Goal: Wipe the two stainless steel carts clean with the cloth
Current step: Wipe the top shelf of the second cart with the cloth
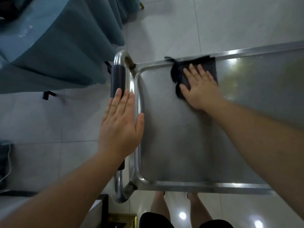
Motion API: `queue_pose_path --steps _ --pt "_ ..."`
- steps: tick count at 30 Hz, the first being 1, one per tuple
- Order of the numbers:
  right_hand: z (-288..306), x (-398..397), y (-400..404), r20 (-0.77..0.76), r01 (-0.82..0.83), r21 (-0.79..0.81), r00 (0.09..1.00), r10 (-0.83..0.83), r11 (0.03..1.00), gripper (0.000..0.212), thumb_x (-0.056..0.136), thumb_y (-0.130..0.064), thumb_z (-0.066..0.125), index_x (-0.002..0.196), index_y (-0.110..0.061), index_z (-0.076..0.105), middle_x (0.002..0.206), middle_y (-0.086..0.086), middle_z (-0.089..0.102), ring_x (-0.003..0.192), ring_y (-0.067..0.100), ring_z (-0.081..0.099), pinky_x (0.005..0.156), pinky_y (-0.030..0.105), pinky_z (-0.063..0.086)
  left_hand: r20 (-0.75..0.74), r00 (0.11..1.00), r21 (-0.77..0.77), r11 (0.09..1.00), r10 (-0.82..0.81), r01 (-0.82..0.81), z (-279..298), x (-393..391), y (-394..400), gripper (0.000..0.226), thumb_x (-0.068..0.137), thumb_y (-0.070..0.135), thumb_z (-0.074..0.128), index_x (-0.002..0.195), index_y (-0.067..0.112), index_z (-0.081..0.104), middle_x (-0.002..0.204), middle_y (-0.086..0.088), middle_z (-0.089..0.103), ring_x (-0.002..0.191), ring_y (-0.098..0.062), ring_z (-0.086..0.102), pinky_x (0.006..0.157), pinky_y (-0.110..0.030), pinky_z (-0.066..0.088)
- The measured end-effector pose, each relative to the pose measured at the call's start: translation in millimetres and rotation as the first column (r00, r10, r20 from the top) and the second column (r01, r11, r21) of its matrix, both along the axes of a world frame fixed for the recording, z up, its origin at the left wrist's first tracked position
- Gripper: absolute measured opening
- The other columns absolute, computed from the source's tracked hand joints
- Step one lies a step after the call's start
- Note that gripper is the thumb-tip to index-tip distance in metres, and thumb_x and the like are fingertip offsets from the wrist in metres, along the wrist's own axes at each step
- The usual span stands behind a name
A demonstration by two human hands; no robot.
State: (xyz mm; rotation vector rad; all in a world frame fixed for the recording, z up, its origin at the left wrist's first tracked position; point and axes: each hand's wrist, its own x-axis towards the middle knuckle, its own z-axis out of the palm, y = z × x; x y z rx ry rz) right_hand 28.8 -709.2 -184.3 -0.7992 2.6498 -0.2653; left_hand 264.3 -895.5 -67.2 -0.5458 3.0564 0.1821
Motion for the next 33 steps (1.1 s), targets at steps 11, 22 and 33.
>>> queue_pose_path --steps 11,22,33 --pt "11.2 25.1 17.8 0.021 0.011 0.022 1.000 -0.012 1.000 0.077 0.100 -0.064 0.014 0.166 -0.025 0.007 0.173 -0.004 -0.003 0.159 0.019 -0.005 0.128 0.042 -0.002 0.018 0.999 -0.019 0.999 0.028 -0.028 -0.8 -4.0 -0.2 0.064 0.112 0.047 0.017 0.167 0.014 0.019 0.176 -0.001 0.013 0.162 -0.010 -0.005 0.127 -0.025 -0.014" --pt "11.8 231.2 207.4 0.018 -0.108 0.084 0.994 0.106 0.991 0.071 0.105 -0.060 0.023 0.166 -0.025 0.012 0.173 -0.004 0.004 0.159 0.021 0.006 0.126 0.045 0.011 0.064 0.997 -0.011 0.999 0.033 -0.033 3.6 -4.2 1.6 0.068 0.110 0.049 0.018 0.168 0.014 0.019 0.176 -0.001 0.010 0.162 -0.008 -0.009 0.130 -0.032 -0.008" --pt "5.4 54.6 144.9 -0.062 0.013 -0.006 0.998 -0.013 1.000 0.073 0.099 -0.061 0.026 0.163 -0.025 0.027 0.170 -0.002 0.020 0.158 0.021 0.014 0.128 0.044 0.013 0.067 0.997 -0.054 0.998 0.042 -0.038 2.7 -4.0 2.5 0.068 0.110 0.048 0.019 0.168 0.013 0.019 0.177 -0.002 0.011 0.162 -0.009 -0.007 0.132 -0.039 -0.001"
